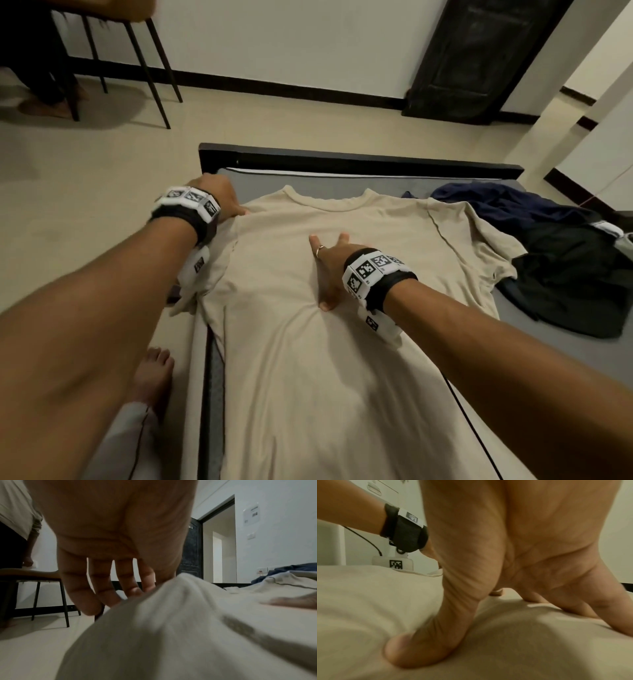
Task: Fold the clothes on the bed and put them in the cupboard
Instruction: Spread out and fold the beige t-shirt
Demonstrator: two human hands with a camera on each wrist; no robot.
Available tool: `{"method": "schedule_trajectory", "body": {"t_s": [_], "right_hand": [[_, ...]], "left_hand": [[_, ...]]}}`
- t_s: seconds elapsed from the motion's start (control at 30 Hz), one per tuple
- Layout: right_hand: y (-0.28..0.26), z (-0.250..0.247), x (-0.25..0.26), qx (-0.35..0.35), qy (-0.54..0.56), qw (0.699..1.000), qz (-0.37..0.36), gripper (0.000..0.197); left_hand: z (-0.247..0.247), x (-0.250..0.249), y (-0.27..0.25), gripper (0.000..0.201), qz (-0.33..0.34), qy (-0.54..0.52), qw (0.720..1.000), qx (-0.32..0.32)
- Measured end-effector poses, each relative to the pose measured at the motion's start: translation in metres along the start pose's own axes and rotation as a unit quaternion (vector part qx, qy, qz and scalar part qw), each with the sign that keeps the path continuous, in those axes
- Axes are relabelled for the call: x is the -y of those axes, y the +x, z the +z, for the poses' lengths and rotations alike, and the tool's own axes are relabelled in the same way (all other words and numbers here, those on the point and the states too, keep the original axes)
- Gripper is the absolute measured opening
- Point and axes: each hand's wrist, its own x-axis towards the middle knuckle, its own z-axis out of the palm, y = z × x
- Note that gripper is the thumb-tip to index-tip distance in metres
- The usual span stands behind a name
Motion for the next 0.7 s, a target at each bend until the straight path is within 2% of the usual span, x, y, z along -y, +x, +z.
{"method": "schedule_trajectory", "body": {"t_s": [0.1, 0.27, 0.33, 0.47, 0.63, 0.7], "right_hand": [[0.001, 0.0, 0.001, 0.006, -0.006, 1.0, -0.003, 0.152], [-0.001, -0.002, -0.001, 0.014, -0.001, 1.0, -0.007, 0.15], [-0.002, -0.002, -0.002, 0.011, 0.007, 1.0, -0.016, 0.149], [0.0, 0.002, -0.003, -0.004, 0.018, 1.0, -0.024, 0.147], [0.002, 0.002, -0.006, 0.007, 0.032, 0.999, -0.02, 0.144], [0.003, 0.001, -0.003, 0.013, 0.031, 0.999, -0.016, 0.144]], "left_hand": [[-0.001, 0.001, 0.006, 0.032, -0.005, 0.001, 1.0, 0.004], [0.012, -0.004, 0.006, 0.049, -0.05, 0.023, 0.998, -0.025], [0.013, -0.005, 0.007, 0.053, -0.053, 0.017, 0.998, -0.013], [0.007, -0.014, 0.006, 0.047, -0.041, 0.059, 0.997, 0.012], [-0.003, -0.007, 0.011, 0.028, -0.033, 0.101, 0.987, -0.12], [0.0, -0.006, 0.013, 0.028, -0.028, 0.109, 0.986, -0.124]]}}
